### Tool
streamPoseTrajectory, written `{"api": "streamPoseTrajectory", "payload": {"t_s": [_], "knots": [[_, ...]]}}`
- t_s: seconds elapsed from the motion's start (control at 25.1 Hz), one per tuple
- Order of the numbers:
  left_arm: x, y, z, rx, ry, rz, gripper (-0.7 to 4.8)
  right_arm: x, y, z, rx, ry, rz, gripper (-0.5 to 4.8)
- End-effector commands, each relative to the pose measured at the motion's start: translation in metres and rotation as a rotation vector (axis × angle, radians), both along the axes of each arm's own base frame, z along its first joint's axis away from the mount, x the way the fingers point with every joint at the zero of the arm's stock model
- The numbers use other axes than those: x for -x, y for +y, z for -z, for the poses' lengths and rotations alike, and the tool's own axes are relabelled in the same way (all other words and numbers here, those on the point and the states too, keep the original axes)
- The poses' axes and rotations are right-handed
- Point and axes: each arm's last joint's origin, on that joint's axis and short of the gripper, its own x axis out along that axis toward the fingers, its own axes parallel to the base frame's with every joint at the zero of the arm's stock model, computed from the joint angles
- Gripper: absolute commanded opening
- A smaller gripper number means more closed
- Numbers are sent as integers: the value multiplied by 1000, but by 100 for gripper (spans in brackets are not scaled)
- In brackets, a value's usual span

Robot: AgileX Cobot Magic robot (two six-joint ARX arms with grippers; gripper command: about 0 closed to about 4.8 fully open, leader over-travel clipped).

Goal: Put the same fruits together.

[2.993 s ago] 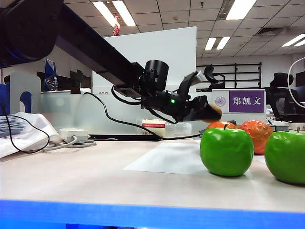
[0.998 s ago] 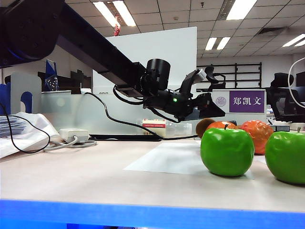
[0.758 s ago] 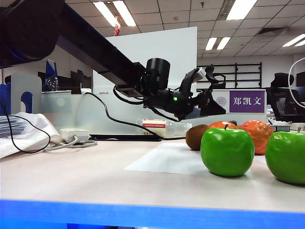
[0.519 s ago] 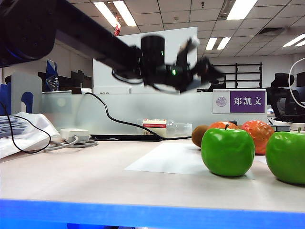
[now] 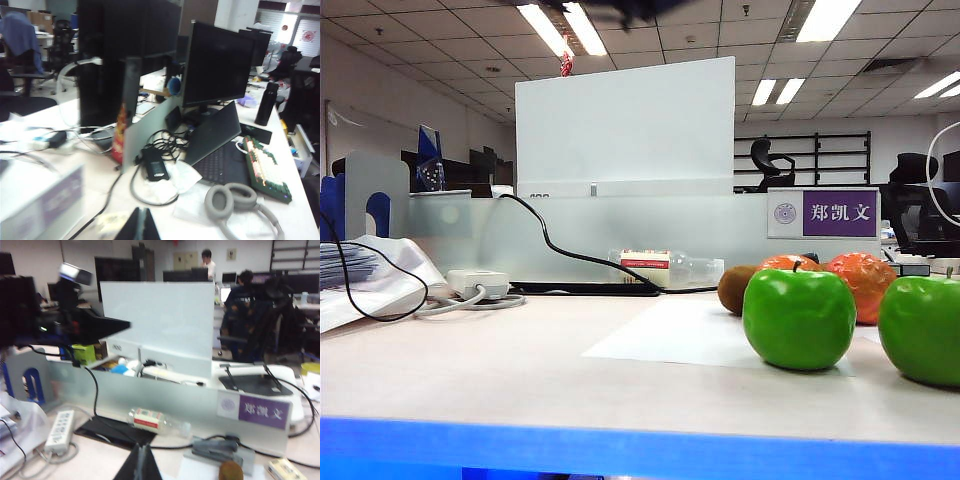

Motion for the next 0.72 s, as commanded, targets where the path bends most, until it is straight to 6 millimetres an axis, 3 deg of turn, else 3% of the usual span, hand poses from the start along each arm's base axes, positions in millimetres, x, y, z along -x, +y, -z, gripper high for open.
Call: {"api": "streamPoseTrajectory", "payload": {"t_s": [0.04, 0.16, 0.32, 0.52, 0.6, 0.72], "knots": [[50, 45, -64, -65, -115, -47, -6, 11, -8, -15, -35, -107, -5, -6], [116, 84, -114, -165, -234, -209, -6, 25, -19, -28, -52, -204, 10, -5], [247, 139, -162, -384, -310, -523, -6, 40, -29, -33, -98, -282, -25, -5], [375, 188, -186, -323, -339, -757, -6, 50, -33, -34, -103, -335, -121, -6], [424, 206, -185, -242, -281, -803, -6, 49, -32, -34, -99, -329, -122, -6], [467, 223, -175, -198, -195, -905, -6, 45, -28, -32, -75, -315, -157, -5]]}}
